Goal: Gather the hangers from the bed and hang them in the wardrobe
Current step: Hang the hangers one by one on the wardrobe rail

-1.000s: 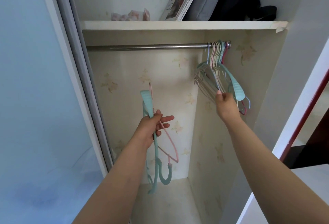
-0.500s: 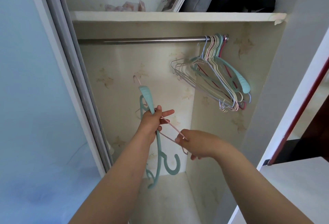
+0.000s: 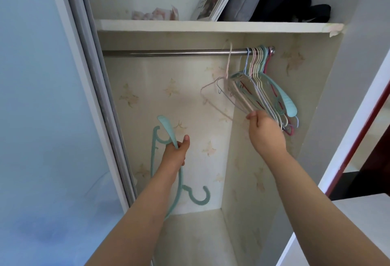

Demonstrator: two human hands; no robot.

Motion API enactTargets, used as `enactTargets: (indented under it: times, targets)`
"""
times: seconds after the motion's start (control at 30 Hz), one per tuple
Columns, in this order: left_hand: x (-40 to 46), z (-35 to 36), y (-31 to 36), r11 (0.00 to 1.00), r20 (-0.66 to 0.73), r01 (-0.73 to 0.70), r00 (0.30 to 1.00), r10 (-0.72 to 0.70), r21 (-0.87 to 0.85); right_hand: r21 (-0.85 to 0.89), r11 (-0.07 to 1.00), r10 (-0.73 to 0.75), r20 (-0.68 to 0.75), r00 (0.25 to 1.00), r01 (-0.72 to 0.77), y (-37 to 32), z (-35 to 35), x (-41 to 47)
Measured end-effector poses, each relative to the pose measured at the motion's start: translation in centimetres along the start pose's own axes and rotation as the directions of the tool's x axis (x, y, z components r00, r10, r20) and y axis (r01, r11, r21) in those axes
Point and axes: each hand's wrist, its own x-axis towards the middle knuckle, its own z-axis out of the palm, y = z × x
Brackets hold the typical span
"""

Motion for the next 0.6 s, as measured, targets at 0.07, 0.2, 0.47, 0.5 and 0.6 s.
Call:
enactTargets:
  times: [0.07,0.2,0.47,0.5,0.6]
  targets:
    - [0.0,0.3,0.0,0.998,0.005,-0.013,1.000,0.013,-0.056,-0.033,0.999,0.009,-0.024,1.000,-0.009,0.0,0.5,1.9]
    - [-0.3,0.6,0.3,0.978,0.028,-0.044,0.998,0.051,-0.202,-0.108,0.991,0.090,0.055,0.994,-0.084,1.4,2.2,4.1]
    - [-0.1,-0.8,1.5,0.747,0.051,0.074,0.997,-0.053,-0.661,-0.027,0.963,0.267,-0.047,0.963,-0.268,4.8,3.3,4.5]
    - [0.0,-0.9,1.4,0.696,0.065,0.095,0.995,-0.069,-0.712,0.023,0.956,0.292,-0.065,0.954,-0.291,5.2,3.4,4.2]
    - [0.4,-1.0,1.3,0.570,0.084,0.128,0.991,-0.104,-0.812,0.160,0.937,0.342,-0.238,0.909,-0.310,6.6,3.9,2.1]
